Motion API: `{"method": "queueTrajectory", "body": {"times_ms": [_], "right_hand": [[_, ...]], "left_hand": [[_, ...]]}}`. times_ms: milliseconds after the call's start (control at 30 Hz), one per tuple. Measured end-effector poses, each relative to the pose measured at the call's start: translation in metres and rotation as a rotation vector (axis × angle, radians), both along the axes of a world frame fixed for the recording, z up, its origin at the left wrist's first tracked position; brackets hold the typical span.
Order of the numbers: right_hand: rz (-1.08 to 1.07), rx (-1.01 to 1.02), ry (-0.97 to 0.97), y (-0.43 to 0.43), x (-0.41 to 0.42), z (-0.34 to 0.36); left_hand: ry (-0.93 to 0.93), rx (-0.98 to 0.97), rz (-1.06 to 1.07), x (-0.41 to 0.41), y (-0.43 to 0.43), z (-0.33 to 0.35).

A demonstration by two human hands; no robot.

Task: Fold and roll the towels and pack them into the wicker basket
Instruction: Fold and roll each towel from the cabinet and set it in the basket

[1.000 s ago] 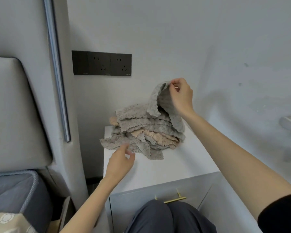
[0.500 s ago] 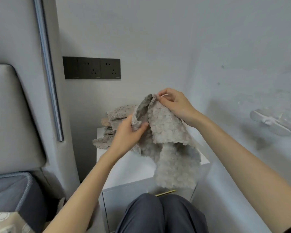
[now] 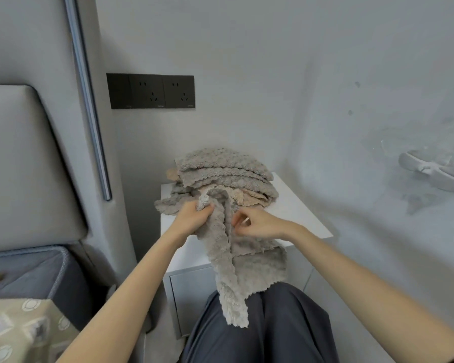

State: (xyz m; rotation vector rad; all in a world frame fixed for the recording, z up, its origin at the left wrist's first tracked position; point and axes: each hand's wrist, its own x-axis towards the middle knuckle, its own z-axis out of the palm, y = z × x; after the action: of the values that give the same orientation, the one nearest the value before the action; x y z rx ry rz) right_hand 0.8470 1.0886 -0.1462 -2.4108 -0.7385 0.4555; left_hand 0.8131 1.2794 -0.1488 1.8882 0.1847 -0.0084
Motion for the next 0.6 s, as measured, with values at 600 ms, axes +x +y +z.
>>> {"method": "queueTrajectory", "body": {"times_ms": [600], "right_hand": [[-0.033,-0.184,-0.547,-0.017,0.010,-0.035]], "left_hand": [[-0.223,0.409,0.165,0.014,0.035,-0.004]]}}
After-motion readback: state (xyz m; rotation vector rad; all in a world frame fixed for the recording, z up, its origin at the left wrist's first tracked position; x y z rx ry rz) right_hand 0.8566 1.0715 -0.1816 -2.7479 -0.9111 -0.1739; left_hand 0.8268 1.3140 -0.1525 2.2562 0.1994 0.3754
